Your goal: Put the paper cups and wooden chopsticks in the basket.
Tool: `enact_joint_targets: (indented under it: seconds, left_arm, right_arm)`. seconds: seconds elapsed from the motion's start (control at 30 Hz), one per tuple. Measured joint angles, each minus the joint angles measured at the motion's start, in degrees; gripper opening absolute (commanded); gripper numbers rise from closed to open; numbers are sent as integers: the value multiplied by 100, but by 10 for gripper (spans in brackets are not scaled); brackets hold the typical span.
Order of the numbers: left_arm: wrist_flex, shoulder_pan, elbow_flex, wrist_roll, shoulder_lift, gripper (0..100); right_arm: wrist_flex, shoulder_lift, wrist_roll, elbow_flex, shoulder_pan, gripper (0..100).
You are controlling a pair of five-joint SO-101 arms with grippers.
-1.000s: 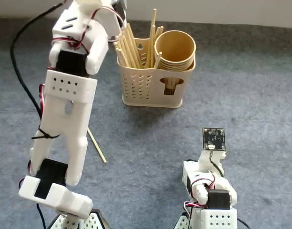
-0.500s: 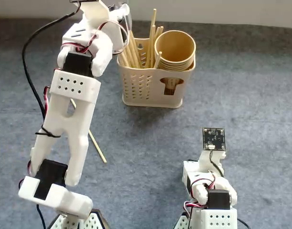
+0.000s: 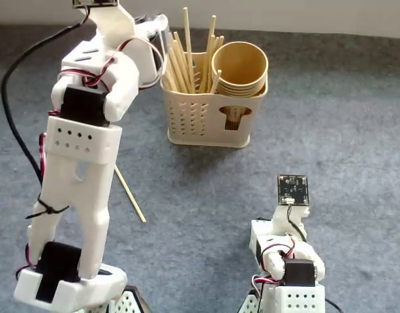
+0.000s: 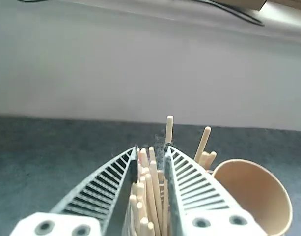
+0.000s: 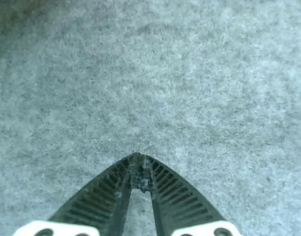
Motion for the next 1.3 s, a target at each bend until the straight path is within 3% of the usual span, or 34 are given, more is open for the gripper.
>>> enact_joint_targets:
  seconds: [0.5, 0.63, 0.77, 0.97, 1.3]
  left_arm:
    - [3174, -1415, 26, 0, -220, 112]
    - [3473, -1459, 738, 0, -229, 112]
    - [3262, -1530, 1925, 0, -229, 112]
    - [1864, -1908, 3719, 0, -229, 112]
    - [105, -1996, 5160, 0, -220, 113]
  right_arm:
    - [0, 0, 0, 0, 0, 5]
    - [0, 0, 0, 0, 0, 5]
    - [0, 0, 0, 0, 0, 5]
    - [0, 0, 0, 0, 0, 5]
    - [0, 0, 0, 0, 0, 5]
